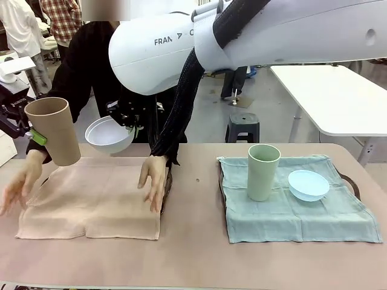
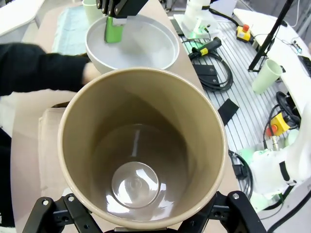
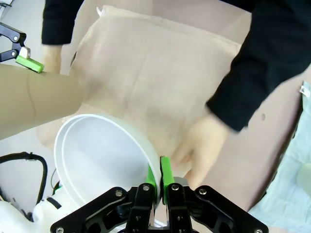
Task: Set up a tray with a mat and arrange the tableware.
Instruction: Place the Picnic Bowl and Reusable plastic cup back onto the Handle tray in front of the human's position.
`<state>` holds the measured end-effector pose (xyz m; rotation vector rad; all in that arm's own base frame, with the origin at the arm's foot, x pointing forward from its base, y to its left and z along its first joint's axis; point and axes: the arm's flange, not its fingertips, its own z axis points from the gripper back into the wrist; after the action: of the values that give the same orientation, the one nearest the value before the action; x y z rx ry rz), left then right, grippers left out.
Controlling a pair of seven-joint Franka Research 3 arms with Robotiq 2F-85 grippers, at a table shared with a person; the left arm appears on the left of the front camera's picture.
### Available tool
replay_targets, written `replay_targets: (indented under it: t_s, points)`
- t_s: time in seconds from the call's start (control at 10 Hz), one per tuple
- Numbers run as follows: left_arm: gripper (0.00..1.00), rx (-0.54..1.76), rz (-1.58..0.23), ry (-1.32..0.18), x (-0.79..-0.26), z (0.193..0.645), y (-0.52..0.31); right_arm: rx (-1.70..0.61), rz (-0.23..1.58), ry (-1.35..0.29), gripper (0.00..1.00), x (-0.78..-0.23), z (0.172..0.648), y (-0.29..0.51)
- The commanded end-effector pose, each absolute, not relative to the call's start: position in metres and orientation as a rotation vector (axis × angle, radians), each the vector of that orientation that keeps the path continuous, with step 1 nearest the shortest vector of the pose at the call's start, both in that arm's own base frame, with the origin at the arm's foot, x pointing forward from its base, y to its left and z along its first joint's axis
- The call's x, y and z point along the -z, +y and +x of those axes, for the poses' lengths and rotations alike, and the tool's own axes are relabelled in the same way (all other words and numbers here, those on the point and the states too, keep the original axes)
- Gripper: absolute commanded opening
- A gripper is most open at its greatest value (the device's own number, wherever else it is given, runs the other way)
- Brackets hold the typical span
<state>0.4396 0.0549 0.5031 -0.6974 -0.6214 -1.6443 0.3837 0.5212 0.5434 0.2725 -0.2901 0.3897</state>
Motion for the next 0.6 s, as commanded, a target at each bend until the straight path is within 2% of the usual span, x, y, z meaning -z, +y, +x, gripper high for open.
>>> replay_targets:
  t_s: [0.0, 0.5]
  points:
    - [0.33, 1.649, -0.7, -0.612, -0.5079, 0.4395, 0.0554, -0.388, 0.267, -0.296, 0.0, -0.5435, 0.3845, 0.5231]
    - [0.33, 1.649, -0.7, -0.612, -0.5079, 0.4395, 0.0554, -0.388, 0.267, -0.296, 0.0, -0.5435, 0.3845, 0.5231]
